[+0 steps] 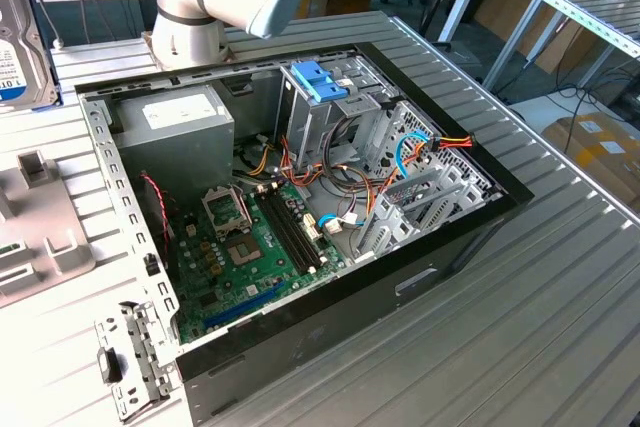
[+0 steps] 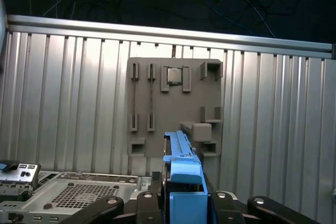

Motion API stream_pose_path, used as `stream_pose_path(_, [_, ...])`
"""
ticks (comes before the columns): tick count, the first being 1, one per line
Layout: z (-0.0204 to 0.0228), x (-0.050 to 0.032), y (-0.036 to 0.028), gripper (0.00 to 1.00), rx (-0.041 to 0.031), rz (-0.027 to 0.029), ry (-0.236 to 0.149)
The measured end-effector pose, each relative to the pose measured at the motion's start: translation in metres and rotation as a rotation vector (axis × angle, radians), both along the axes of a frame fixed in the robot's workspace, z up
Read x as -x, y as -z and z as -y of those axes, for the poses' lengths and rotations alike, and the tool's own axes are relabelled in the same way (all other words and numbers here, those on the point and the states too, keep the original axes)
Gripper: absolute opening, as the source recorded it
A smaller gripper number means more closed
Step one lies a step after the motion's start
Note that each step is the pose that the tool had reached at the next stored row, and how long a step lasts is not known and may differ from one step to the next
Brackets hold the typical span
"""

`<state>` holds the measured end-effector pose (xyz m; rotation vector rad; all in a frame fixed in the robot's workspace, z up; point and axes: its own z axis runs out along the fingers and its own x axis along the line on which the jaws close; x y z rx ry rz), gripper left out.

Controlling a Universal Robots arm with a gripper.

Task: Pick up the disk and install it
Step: 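Pick up the disk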

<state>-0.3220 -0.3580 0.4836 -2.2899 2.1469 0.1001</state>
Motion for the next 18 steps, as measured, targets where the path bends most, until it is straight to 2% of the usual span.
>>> stream_pose_path(18, [0.0058, -0.0069, 0.0009, 0.37, 0.0, -0.0001, 0.0])
